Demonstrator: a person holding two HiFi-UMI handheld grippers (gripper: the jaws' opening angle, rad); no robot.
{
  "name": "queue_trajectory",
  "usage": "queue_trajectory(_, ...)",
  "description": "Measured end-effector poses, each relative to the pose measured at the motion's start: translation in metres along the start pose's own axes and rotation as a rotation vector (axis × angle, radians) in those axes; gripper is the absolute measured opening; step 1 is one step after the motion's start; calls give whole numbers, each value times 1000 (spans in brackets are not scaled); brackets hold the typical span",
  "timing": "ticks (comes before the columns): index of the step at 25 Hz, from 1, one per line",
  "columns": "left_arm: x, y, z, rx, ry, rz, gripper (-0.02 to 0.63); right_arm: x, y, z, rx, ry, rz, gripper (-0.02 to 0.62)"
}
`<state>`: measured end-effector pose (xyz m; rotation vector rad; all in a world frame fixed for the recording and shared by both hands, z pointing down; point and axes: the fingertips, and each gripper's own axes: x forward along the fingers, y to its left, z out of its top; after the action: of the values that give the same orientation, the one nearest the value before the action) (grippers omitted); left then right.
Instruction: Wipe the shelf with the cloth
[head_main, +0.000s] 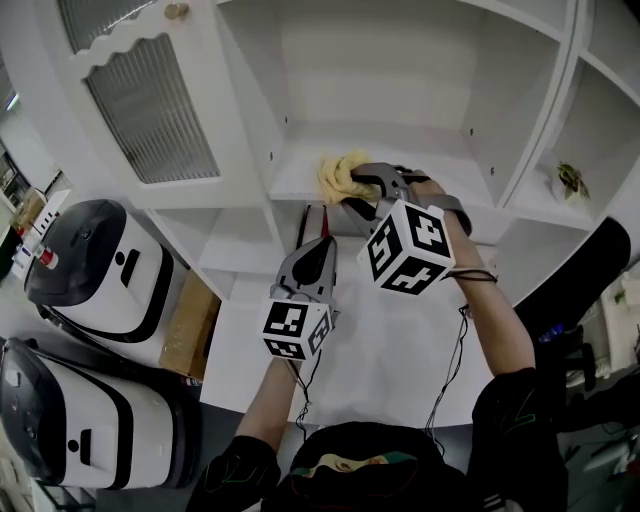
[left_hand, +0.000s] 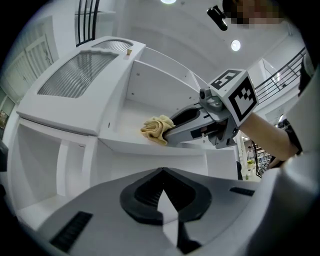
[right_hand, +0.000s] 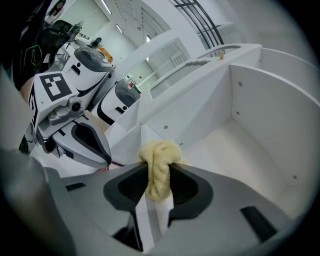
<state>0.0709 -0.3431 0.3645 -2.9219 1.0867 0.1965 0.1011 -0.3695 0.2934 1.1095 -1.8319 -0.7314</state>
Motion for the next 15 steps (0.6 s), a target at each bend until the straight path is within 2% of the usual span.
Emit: queue_trajectory(15,39,-69,-4,-20,3,-155,-2,-54,-19,-76,92,104,-69,127)
